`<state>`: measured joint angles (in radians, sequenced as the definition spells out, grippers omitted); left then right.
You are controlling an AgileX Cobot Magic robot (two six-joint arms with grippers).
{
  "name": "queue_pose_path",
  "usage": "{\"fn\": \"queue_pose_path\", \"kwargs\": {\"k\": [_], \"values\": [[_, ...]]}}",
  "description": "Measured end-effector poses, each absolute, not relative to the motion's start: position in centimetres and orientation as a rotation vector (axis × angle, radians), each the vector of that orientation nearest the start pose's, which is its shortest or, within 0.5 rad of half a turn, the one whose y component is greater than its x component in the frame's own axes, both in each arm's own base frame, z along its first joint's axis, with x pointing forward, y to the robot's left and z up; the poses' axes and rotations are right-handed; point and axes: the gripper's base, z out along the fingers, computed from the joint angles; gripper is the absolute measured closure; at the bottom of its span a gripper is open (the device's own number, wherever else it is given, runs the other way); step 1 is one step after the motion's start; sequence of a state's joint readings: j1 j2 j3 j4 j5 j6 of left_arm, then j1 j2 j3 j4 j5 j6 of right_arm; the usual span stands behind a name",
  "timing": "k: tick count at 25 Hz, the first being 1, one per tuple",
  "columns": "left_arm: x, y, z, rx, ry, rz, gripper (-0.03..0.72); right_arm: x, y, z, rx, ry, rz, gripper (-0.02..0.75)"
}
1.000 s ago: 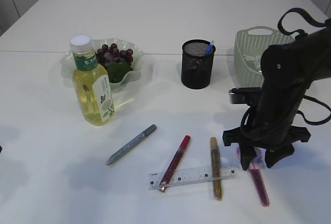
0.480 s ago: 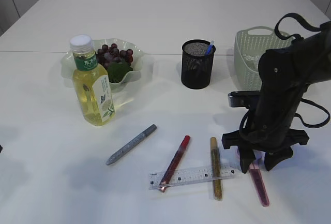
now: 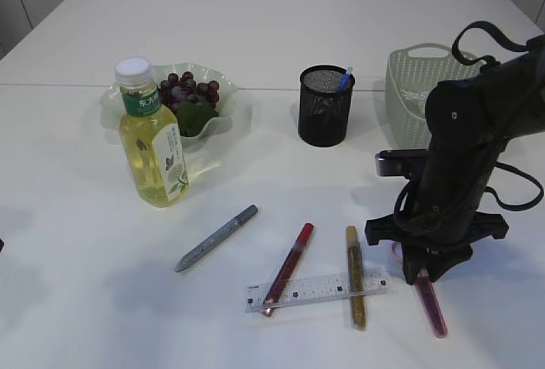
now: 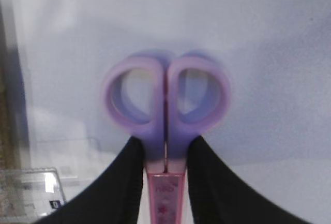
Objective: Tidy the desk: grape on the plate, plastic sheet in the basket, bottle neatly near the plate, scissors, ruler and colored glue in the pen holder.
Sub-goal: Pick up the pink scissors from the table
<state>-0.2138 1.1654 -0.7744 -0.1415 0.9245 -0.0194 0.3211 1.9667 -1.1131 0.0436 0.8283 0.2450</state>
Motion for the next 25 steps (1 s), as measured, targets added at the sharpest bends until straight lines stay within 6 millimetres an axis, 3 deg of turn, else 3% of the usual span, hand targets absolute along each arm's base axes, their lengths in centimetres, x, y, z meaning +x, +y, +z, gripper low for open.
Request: {"fn": "queue_pose_path", "kwargs": {"k": [6,17,25], "values": [[19.4,-5.3,25.9,0.181,2.802,-0.235,0.245,32.0,11.0,12.0,-0.076,3.17,0.039,0.549],[19.4,-5.3,25.9,0.181,2.802,-0.235,0.245,32.0,11.0,12.2,-0.099,3.162,0.042,0.553],[19.4,-5.3,25.9,0.181,2.802,-0.235,0.245,32.7,11.2,15.4,-0.153,3.054,0.086,0.556]]}}
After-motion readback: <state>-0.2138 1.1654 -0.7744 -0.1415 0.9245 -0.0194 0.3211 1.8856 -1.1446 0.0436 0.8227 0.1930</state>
